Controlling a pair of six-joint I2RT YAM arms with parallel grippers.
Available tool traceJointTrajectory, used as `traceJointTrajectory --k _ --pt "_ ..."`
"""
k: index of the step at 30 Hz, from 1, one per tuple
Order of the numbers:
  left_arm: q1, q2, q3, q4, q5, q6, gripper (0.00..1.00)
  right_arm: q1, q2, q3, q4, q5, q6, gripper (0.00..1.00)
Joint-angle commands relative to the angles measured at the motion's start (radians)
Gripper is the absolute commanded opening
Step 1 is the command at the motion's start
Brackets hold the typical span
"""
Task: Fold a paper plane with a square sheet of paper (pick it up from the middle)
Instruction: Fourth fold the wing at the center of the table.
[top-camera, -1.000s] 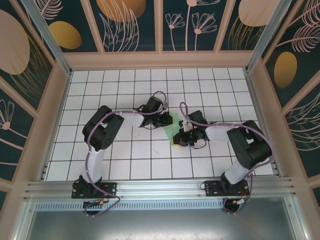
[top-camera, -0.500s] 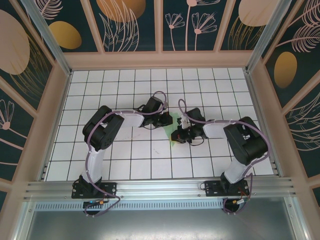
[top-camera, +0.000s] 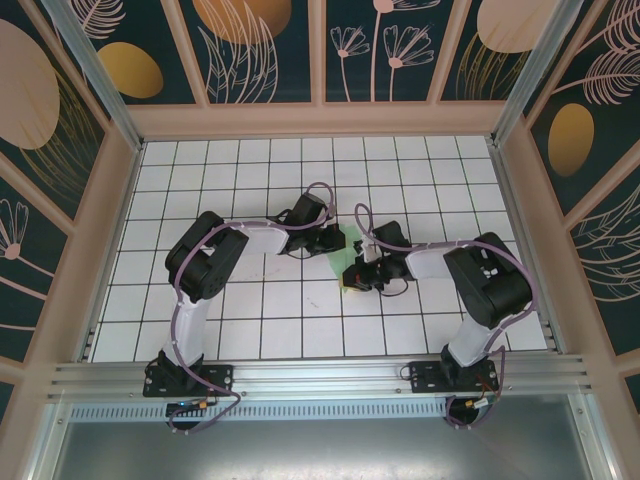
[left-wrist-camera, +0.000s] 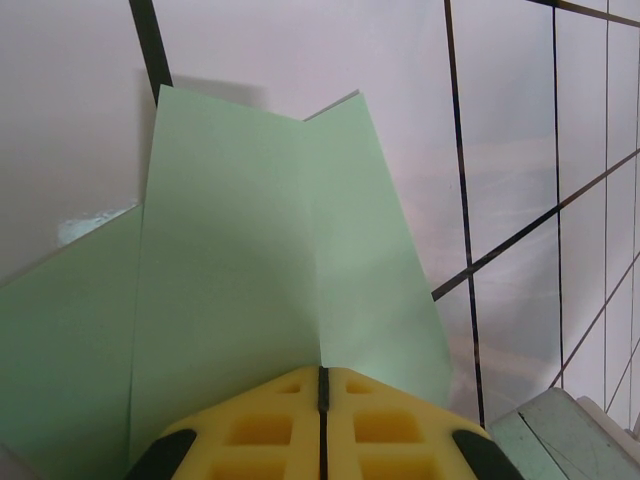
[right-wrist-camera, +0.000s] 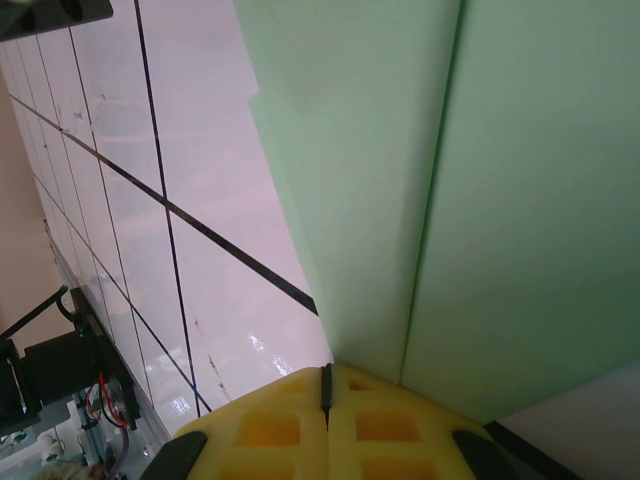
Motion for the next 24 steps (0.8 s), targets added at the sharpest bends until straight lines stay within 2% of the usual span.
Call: traceJointTrajectory --k 1,10,13,16,19,24 --pt "0.007 0.053 -0.005 -0.088 -0.108 0.028 0.1 0.03 0.028 -0.08 -0.17 0.031 -0.018 0.0" --pt "0.007 0.048 0.005 -0.095 -0.11 0.031 0.09 0.03 -0.055 -0.113 -0.183 -0.004 -0.022 0.0" --pt "0.008 0.041 -0.001 -0.082 -0.092 0.032 0.09 0.023 -0.129 -0.1 -0.145 0.003 0.011 0.0" --pt "0.007 0.014 -0.013 -0.061 -0.069 0.033 0.1 -0.015 -0.23 -0.06 -0.157 0.084 0.037 0.0" --pt "0.006 -0.031 -0.021 -0.035 -0.046 0.025 0.12 -0.062 -0.286 -0.023 -0.187 0.187 0.035 0.12" --pt "0.006 -0.121 -0.004 -0.026 -0.026 0.025 0.19 -0.117 -0.287 0.0 -0.171 0.295 0.057 0.24"
